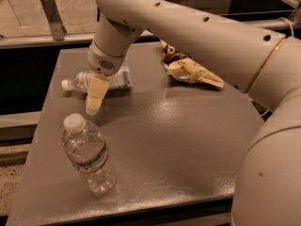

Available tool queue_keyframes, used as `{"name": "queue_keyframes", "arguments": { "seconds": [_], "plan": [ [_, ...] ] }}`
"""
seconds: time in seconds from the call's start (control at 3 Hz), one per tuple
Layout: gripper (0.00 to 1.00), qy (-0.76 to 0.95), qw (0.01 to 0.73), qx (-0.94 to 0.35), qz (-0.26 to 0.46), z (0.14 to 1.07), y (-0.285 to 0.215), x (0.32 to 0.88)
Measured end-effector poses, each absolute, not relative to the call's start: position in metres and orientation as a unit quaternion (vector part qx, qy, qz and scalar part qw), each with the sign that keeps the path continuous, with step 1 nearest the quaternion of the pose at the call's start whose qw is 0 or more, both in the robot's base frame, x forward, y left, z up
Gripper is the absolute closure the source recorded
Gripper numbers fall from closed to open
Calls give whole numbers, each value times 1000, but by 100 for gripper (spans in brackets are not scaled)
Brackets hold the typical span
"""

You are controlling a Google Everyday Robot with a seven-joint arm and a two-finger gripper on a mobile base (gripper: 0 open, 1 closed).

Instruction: Knock blue plastic bottle over

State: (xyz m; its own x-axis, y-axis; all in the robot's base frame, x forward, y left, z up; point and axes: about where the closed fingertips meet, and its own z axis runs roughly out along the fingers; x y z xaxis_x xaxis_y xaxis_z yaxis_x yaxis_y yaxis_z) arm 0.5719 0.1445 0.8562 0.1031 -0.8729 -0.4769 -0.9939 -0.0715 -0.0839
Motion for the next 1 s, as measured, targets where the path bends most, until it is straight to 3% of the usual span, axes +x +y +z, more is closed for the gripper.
{"name": "queue_keyframes", "arguments": {
  "seconds": [1.0],
  "plan": [
    [0, 667, 223, -689, 174, 858, 138, 572]
  ]
}}
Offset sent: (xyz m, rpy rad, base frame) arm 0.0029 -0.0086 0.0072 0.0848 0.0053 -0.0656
